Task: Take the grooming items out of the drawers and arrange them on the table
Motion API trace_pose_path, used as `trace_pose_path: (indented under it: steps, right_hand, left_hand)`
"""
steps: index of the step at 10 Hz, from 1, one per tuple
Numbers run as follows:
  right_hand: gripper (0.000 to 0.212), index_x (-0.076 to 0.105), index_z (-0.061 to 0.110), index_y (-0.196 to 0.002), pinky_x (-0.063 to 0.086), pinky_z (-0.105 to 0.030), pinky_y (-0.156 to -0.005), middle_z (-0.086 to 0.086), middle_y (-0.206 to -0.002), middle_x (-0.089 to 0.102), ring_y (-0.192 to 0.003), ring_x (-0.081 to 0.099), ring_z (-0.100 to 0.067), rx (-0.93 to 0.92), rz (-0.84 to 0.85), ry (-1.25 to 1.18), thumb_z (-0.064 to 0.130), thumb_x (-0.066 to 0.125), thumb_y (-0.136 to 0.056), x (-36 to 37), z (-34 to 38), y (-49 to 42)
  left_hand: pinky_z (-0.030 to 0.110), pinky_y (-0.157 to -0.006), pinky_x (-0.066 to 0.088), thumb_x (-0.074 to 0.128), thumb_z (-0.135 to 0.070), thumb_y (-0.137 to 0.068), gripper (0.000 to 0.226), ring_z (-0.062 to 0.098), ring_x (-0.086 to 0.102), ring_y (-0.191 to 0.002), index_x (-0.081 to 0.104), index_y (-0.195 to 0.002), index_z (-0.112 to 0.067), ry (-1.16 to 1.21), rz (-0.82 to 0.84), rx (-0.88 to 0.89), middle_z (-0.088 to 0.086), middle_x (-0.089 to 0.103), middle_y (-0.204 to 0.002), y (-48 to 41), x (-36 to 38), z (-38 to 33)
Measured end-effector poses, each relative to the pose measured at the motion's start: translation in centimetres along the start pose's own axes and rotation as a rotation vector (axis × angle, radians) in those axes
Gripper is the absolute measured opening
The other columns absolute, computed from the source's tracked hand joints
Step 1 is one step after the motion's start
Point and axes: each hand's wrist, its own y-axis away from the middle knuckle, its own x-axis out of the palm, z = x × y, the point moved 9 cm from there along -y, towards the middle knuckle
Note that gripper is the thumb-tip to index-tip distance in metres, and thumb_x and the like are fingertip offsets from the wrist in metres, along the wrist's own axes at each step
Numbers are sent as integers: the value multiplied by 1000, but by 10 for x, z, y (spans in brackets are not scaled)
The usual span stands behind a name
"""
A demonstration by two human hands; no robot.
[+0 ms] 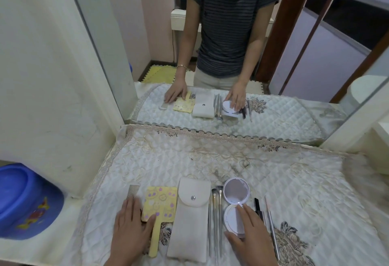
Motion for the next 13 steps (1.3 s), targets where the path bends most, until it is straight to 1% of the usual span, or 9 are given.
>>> trace_pose_path:
  steps: [1,2,3,4,5,9,11,12,13]
  right_hand:
    - [77,42,18,-134,34,-38,-106,-4,-144,39,-130,39,-24,15,-49,-38,46,62,-65,-3,-1,1]
    - [78,30,23,-140,28,-32,-110,3,-150,26,-136,28,-18,-7,-5,-24,48,61,-73,-3,0,1]
    - [80,23,26,-142,25,-30,-112,7,-152,19,-137,24,-16,-11,22,-10,53,58,-75,-2,-2,-1]
    - [79,21,26,-142,24,-30,-113,8,-152,17,-138,22,-14,-11,32,-1,52,59,-78,-2,0,0]
    - [82,27,23,-141,28,-32,-111,4,-151,24,-136,28,-17,-6,20,-7,56,57,-72,-2,0,0]
    - [82,38,17,-136,32,-35,-108,-3,-146,35,-132,36,-21,5,-4,-9,52,60,-66,-5,1,2]
    - [75,34,21,-137,27,-29,-109,3,-145,31,-134,28,-16,-32,36,-33,46,63,-72,1,-1,-3]
    - [75,42,18,-132,37,-34,-104,-3,-139,41,-129,38,-19,-36,9,-12,48,66,-68,0,-5,-2]
    - [68,55,19,-114,53,-32,-79,-9,-111,65,-104,61,-22,-79,-149,-29,58,54,-58,-22,-14,-2]
  left_hand:
    - [35,-116,5,-19,-88,-50,124,16,6,-144,14,-147,-16,-1,-4,27,0,9,-156,5,-1,-5]
    - [36,-116,3,-7,-79,-61,107,22,5,-144,22,-145,-20,27,-23,35,3,9,-157,-1,-11,-7]
    - [37,-117,2,6,-55,-81,76,27,2,-144,25,-144,-17,66,-13,-30,14,7,-156,-16,-19,3]
    - [45,-114,20,29,-32,-94,50,34,20,-140,35,-140,-14,75,-21,-9,21,22,-151,-17,-17,6]
    - [44,-112,25,35,-30,-96,47,33,27,-138,36,-140,-14,113,-32,33,17,26,-151,-7,-16,1]
    - [35,-117,11,27,-24,-99,51,26,6,-143,12,-147,-18,100,33,3,11,5,-156,-1,-14,-5]
    - [38,-116,14,35,-20,-97,49,28,12,-142,25,-144,-13,129,26,10,14,13,-154,-1,-18,-6]
    - [41,-113,23,39,-17,-94,44,32,25,-137,39,-138,-9,109,-30,58,15,29,-149,-1,-27,-15]
    - [46,-97,40,38,-35,-81,50,38,51,-119,66,-110,-5,195,-152,242,16,60,-123,1,-49,-43]
